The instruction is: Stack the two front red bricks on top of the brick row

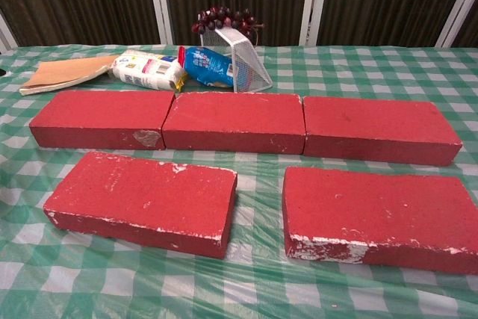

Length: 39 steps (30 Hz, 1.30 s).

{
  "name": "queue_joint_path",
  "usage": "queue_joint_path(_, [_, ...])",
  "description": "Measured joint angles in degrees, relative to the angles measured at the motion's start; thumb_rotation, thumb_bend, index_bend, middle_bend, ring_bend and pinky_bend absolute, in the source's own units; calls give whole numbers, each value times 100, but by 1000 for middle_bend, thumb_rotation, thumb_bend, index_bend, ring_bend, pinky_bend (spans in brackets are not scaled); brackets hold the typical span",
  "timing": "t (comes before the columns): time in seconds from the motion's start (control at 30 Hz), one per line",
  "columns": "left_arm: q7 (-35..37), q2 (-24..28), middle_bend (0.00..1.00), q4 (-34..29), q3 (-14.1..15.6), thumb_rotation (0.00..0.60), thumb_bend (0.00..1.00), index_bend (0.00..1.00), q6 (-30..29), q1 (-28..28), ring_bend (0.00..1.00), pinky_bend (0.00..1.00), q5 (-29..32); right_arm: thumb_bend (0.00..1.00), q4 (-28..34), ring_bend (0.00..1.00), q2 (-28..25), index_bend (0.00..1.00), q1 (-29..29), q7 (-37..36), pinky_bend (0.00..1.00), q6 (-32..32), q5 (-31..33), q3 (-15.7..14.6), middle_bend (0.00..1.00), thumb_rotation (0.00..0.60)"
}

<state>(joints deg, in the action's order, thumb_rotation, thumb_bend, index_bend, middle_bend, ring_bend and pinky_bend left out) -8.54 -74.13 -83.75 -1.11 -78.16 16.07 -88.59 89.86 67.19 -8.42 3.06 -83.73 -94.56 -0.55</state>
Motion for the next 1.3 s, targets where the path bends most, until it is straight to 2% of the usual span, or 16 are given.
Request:
queue_joint_path(0.23, [282,45,0,-61,120,600,307,0,70,49,0,85,-221,149,10,0,-10,0,11,-6,0,-35,-86,-29,0,522])
queue_joint_path(0.47, [1127,198,0,-329,488,600,255,0,449,383,0,42,-953,149,48,0,-116,0,52,-230,0,-133,-278,-130,0,522])
queue_joint_path(0.63, [1301,215,0,-605,647,600,241,0,834,771,0,29,-1444,149,75,0,-184,0,71,-376,0,-186,-451,-229,0,522])
queue_joint_path(0.9, [1414,30,0,-737,568,600,240,0,1789,1393,0,16,-1223,149,73,0,-282,0,67,-592,0,-202,-594,-321,0,522])
queue_joint_path(1.03, [1457,-50,0,-680,526,600,240,0,1897,1490,0,10,-1146,148,69,0,-280,0,66,-611,0,-216,-589,-308,0,523])
queue_joint_path(1.3, [1704,-333,0,-222,432,600,239,0,2518,1921,0,9,-851,149,64,0,-212,0,69,-490,0,-161,-444,-234,0,522])
